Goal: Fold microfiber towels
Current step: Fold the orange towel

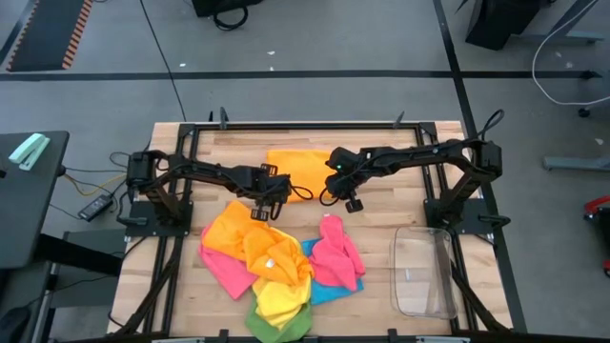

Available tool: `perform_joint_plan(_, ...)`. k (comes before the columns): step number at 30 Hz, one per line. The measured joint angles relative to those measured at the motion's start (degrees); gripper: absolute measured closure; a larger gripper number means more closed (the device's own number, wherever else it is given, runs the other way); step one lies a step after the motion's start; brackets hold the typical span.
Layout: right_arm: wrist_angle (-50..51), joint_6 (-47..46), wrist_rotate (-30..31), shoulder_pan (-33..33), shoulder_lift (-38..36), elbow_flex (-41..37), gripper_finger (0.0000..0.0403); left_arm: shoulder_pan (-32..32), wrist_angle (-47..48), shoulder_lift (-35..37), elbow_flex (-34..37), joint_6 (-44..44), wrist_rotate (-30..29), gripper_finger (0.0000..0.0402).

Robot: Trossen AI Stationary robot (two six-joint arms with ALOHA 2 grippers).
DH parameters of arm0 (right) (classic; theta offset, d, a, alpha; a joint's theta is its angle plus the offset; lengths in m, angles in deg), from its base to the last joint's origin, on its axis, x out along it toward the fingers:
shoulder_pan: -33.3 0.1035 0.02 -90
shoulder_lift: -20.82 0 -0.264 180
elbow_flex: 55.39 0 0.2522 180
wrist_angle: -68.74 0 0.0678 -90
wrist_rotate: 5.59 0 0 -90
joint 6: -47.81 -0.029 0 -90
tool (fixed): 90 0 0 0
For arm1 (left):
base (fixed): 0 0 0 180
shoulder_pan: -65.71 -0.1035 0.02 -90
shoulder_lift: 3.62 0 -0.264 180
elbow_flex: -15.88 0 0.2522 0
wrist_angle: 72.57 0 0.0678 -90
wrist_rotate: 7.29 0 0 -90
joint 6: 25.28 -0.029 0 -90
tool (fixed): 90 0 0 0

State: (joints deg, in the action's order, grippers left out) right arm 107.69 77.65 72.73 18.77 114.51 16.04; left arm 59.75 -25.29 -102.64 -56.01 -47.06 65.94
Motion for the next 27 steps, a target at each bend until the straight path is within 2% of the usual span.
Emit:
perform_joint_plan(4, -0.02, -0.02, 0.01, -0.1, 0.0, 0.0, 0.0309, 0.71, 0.07, -0.09, 0.0, -2.84, -0.03, 0.0297)
perform_joint_plan(9, -0.04, 0.07, 0.02, -0.09, 0.0, 0.0, 0.0309, 0.83, 0.07, -0.09, 0.0, -6.65, 2.42, 0.0291)
perform_joint_plan(17, -0.06, 0.0, 0.02, -0.49, 0.0, 0.0, 0.0309, 0.7, -1.34, -0.11, 0.02, -13.16, 2.99, 0.0309)
perform_joint_plan(27, -0.05, -0.92, 0.0, -0.45, 0.0, 0.0, 0.0309, 0.66, -0.17, -0.14, 0.02, -12.97, 2.32, 0.0339)
